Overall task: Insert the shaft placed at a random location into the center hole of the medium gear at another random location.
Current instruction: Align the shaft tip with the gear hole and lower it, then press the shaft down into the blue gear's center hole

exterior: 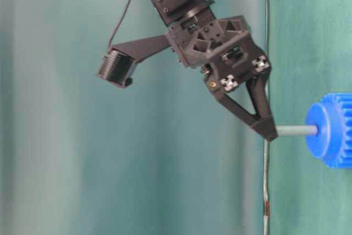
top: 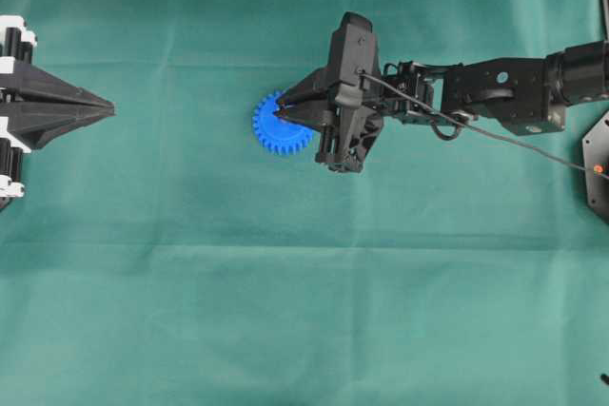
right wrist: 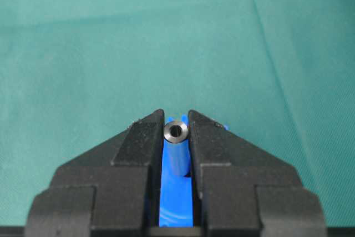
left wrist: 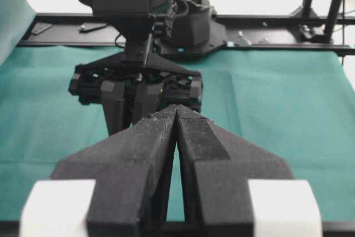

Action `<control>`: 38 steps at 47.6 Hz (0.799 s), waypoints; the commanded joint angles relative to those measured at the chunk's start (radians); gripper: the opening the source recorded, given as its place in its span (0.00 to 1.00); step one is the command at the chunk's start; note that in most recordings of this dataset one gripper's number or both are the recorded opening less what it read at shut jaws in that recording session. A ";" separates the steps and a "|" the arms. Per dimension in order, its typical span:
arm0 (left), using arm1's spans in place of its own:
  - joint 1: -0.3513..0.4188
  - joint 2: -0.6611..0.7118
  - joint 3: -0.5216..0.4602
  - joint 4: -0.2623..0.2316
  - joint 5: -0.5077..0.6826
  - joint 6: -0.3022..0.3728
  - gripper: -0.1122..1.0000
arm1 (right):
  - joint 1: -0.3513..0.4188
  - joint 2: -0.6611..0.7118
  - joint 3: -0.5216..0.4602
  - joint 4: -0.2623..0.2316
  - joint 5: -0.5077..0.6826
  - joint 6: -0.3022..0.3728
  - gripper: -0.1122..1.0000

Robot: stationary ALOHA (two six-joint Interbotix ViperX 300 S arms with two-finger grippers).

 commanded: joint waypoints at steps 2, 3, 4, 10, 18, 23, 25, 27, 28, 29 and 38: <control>0.003 0.008 -0.025 0.003 -0.002 -0.002 0.10 | 0.000 -0.064 -0.020 -0.003 -0.011 -0.008 0.22; 0.003 0.008 -0.025 0.003 -0.002 -0.002 0.10 | -0.002 -0.067 -0.021 -0.005 -0.011 -0.008 0.22; 0.003 0.008 -0.025 0.003 -0.003 -0.002 0.10 | -0.002 -0.071 -0.021 -0.005 -0.011 -0.008 0.22; 0.003 0.008 -0.025 0.003 -0.002 -0.002 0.10 | -0.002 -0.071 -0.021 -0.006 -0.008 -0.008 0.22; 0.003 0.008 -0.025 0.003 -0.003 -0.002 0.10 | -0.002 -0.067 -0.021 -0.005 -0.011 -0.008 0.22; 0.003 0.008 -0.025 0.003 -0.002 -0.002 0.10 | -0.002 -0.049 -0.023 -0.002 -0.025 -0.006 0.22; 0.003 0.008 -0.025 0.003 -0.002 -0.002 0.10 | -0.002 -0.040 -0.023 0.000 -0.028 -0.005 0.22; 0.003 0.008 -0.025 0.003 -0.002 -0.002 0.10 | 0.000 -0.025 -0.023 0.000 -0.032 -0.003 0.22; 0.003 0.008 -0.025 0.003 -0.002 -0.002 0.10 | 0.000 -0.018 -0.023 0.000 -0.034 -0.002 0.22; 0.003 0.008 -0.025 0.003 -0.003 -0.002 0.10 | -0.002 -0.012 -0.023 0.000 -0.035 0.000 0.22; 0.003 0.008 -0.025 0.003 -0.003 -0.002 0.10 | -0.002 0.020 -0.021 0.012 -0.041 0.003 0.22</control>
